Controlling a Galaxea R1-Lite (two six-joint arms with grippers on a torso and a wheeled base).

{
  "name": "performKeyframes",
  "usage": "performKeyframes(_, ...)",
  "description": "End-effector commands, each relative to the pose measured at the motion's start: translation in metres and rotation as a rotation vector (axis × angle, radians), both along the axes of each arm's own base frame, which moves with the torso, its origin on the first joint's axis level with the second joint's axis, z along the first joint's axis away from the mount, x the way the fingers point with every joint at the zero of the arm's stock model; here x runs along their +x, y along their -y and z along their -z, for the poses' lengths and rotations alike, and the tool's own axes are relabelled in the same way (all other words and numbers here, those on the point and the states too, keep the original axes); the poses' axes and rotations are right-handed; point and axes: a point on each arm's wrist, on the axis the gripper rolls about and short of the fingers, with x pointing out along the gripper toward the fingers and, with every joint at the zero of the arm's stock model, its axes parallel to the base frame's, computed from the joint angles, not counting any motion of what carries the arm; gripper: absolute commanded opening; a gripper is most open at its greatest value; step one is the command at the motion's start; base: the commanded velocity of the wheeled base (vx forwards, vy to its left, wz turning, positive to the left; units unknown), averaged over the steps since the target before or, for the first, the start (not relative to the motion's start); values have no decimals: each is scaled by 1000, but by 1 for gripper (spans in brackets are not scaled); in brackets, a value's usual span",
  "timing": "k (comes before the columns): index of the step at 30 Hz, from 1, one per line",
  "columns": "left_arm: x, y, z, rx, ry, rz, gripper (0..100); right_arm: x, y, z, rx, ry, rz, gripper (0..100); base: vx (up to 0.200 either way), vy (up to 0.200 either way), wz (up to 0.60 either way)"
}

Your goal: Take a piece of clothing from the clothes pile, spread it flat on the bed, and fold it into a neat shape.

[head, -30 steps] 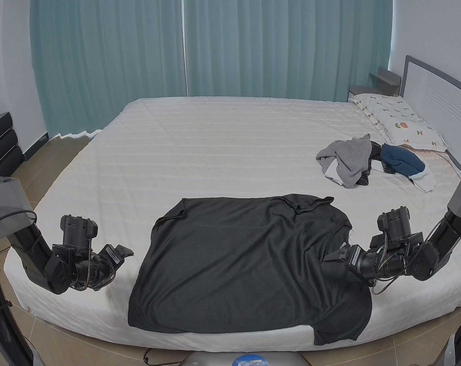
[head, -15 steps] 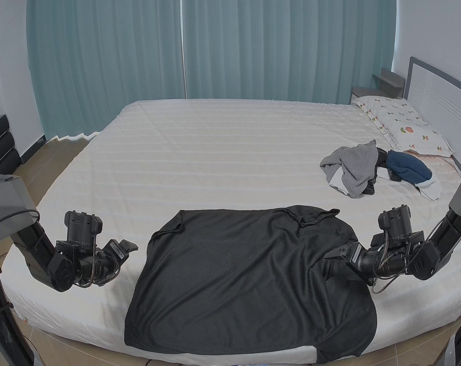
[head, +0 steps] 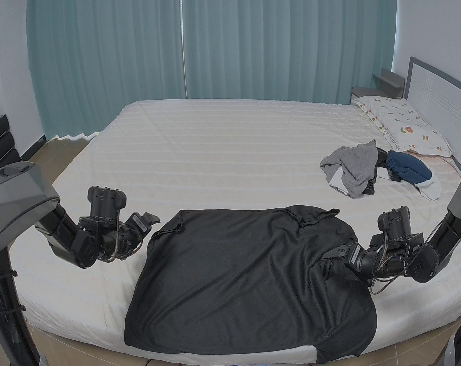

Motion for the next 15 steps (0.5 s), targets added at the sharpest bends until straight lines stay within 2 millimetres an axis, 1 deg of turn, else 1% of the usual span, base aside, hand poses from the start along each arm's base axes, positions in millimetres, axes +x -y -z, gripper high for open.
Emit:
performKeyframes(1,17,30,21,7,-24,64,100,-1,-1,5,-4,-16,-5,100,0,0,0)
performKeyframes(4,29,38,26,15,-30,68,100,-1,-1,5,-4,-18,-6,100,0,0,0)
performKeyframes(8,42,42,27,23,-29,60,100,0,-2,7,-2,-23,-12,100,0,0,0)
performKeyframes(11,51,41,30,24,-24,52,100,0,-2,8,-2,-26,-13,100,0,0,0)
performKeyframes(14,58,40,41,35,-33,35,100,0,-3,7,-1,-23,-15,100,0,0,0)
performKeyframes(15,58,40,41,36,-32,34,100,0,-3,7,-1,-23,-15,100,0,0,0)
